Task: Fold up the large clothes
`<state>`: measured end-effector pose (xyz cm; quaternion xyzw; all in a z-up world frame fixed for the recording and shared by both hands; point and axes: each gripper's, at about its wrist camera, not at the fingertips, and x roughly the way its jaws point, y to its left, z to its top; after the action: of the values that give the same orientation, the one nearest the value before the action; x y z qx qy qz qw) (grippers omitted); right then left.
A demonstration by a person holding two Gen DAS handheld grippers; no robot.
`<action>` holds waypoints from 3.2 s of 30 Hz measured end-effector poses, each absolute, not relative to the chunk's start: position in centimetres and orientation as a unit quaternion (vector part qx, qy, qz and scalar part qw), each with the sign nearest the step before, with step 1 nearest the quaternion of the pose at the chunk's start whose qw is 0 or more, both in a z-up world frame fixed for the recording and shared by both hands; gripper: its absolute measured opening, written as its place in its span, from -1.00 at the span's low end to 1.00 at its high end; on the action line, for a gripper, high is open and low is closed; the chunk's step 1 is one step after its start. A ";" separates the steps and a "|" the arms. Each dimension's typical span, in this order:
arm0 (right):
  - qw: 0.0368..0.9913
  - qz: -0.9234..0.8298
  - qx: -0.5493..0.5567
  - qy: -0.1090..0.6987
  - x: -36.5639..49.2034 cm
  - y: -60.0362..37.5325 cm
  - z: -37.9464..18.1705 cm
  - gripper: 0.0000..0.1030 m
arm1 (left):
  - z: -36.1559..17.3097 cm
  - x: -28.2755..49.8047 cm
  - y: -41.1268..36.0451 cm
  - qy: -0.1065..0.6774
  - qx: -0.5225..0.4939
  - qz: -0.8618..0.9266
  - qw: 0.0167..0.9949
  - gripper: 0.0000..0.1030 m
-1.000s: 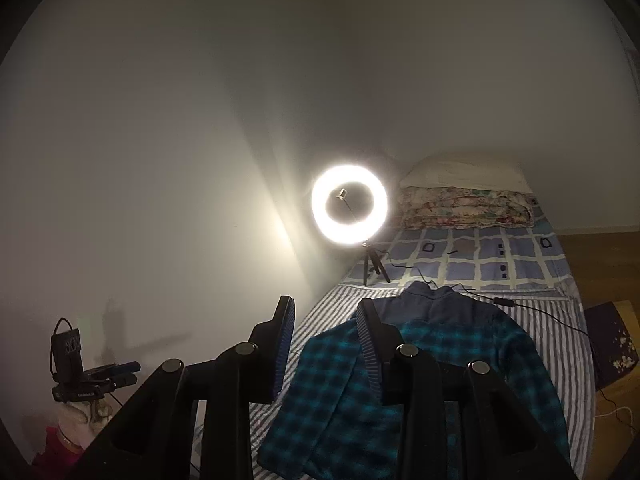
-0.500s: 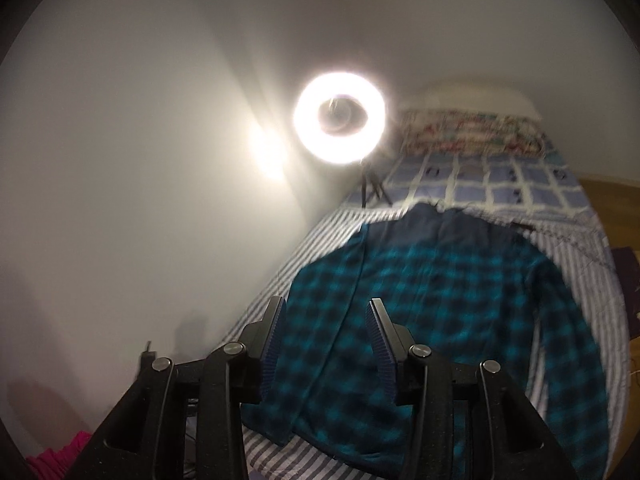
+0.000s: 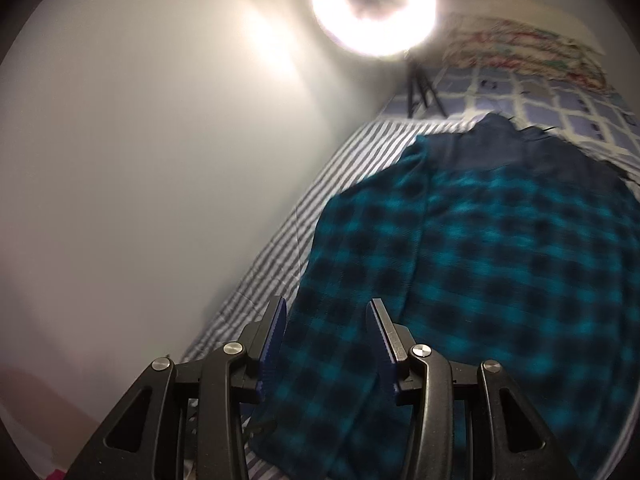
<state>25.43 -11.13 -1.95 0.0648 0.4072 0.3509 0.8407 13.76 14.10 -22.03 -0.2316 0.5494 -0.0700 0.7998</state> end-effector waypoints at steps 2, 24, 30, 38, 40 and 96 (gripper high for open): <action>0.831 0.353 0.061 0.425 26.8 -8.7 -3.7 -0.13 | -22.0 13.8 14.1 0.547 -0.227 -0.070 0.803 0.06; 0.797 0.326 -0.074 0.503 35.0 7.5 -12.9 0.19 | -17.6 14.0 10.8 0.487 -0.249 -0.150 0.824 -0.87; 0.793 0.293 -0.130 0.518 36.1 9.5 -15.0 0.10 | -17.4 14.4 9.5 0.487 -0.231 -0.147 0.830 -0.87; 0.799 0.294 -0.111 0.512 37.5 6.6 -15.4 -0.92 | -16.6 14.7 7.2 0.483 -0.204 -0.147 0.839 -0.87; 0.801 0.303 -0.076 0.512 37.8 5.1 -15.0 -0.93 | -16.2 14.7 6.5 0.477 -0.189 -0.149 0.845 -0.87; 0.771 0.303 0.333 0.451 48.1 -24.3 -15.5 -0.89 | -19.0 15.2 -9.1 0.488 0.047 -0.203 0.847 -0.88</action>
<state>48.09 -24.27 -15.52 0.3333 0.4506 0.3026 0.7709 15.19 -9.09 -19.04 0.0466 0.4884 -0.2034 0.8473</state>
